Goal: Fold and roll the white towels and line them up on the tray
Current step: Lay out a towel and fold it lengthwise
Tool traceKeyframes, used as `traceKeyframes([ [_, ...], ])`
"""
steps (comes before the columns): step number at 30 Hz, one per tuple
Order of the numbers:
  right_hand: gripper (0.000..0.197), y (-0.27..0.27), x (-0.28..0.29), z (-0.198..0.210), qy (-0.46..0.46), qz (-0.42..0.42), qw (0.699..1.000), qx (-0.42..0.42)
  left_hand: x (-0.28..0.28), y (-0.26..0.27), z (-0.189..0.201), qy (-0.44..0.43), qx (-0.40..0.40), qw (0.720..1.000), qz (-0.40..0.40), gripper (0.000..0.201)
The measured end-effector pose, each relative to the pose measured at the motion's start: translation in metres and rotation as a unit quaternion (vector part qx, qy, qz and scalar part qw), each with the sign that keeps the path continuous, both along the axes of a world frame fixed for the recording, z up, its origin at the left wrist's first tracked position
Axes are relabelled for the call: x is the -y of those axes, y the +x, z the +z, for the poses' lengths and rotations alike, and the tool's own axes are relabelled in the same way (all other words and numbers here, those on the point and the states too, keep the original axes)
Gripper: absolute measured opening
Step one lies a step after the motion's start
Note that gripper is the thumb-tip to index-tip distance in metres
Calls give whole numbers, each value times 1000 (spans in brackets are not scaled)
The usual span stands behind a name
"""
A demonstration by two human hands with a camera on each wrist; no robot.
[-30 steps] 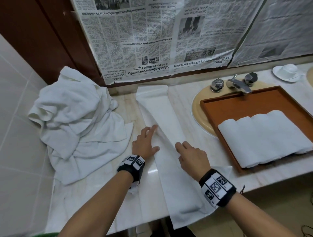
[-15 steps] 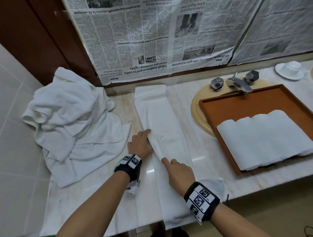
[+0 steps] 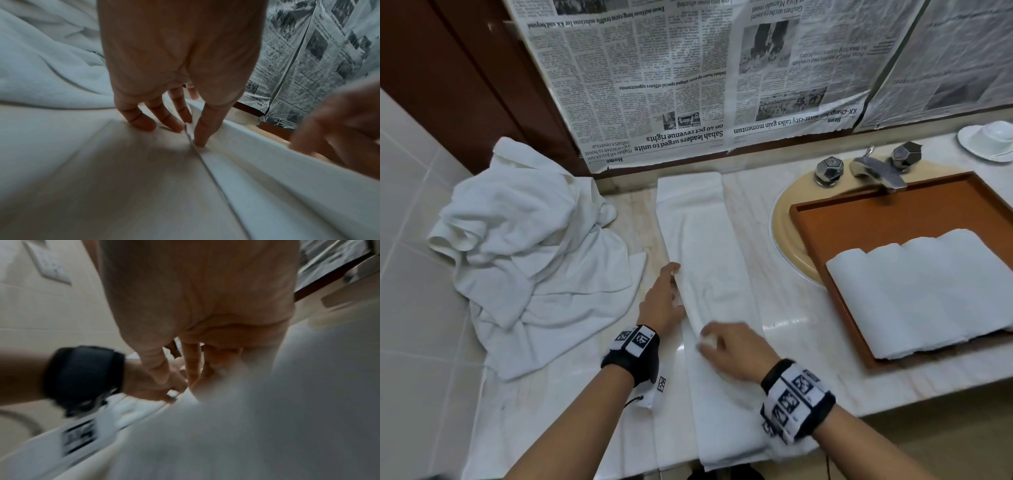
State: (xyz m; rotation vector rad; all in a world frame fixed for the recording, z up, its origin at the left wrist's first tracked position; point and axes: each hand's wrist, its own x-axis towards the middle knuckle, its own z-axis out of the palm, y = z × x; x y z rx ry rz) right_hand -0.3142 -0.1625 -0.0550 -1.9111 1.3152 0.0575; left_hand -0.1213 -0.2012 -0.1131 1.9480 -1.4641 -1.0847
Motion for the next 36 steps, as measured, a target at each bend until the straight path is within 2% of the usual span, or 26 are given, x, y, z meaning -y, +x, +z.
traceKeyframes([
  [1, 37, -1, 16, 0, -41, -33, 999, -4, -2, 0, 1, -2, -4, 1000, 4, 80],
  [3, 34, -8, 46, -2, -118, -62, 989, -70, -3, 1, 3, -10, -8, 1000, 14, 79],
  [6, 31, -16, 72, -14, -106, -34, 985, -134, -5, 1, 7, -17, -8, 1000, 20, 79],
  [12, 20, -21, 77, -38, -154, -21, 981, -114, -3, -1, 10, -12, -5, 1000, 24, 79],
  [16, 20, -23, 83, -40, -127, -8, 985, -118, -3, -1, 12, 6, 2, 1000, 20, 79],
  [19, 19, -31, 88, -34, -104, -23, 988, -112, -2, 1, 14, 14, 8, 1000, 17, 77],
  [25, 17, -55, 97, -27, -113, -77, 982, -132, 0, 4, 10, 34, 40, 999, 10, 73],
  [28, 17, -50, 92, -25, -87, -71, 983, -148, 0, 1, 9, 41, 58, 997, 3, 68],
  [30, 18, -44, 85, -24, -125, -51, 978, -158, 0, 0, 7, 49, 74, 996, -5, 57],
  [32, 21, -36, 80, -24, -177, -42, 976, -120, 1, 1, 5, 46, 72, 996, 17, 44],
  [34, 24, -26, 80, -23, -187, -35, 981, -43, 6, -1, 8, 41, 43, 996, 68, 42],
  [36, 29, -16, 88, -24, -195, -19, 981, -9, 19, -3, 16, 42, 42, 995, 78, 36],
])
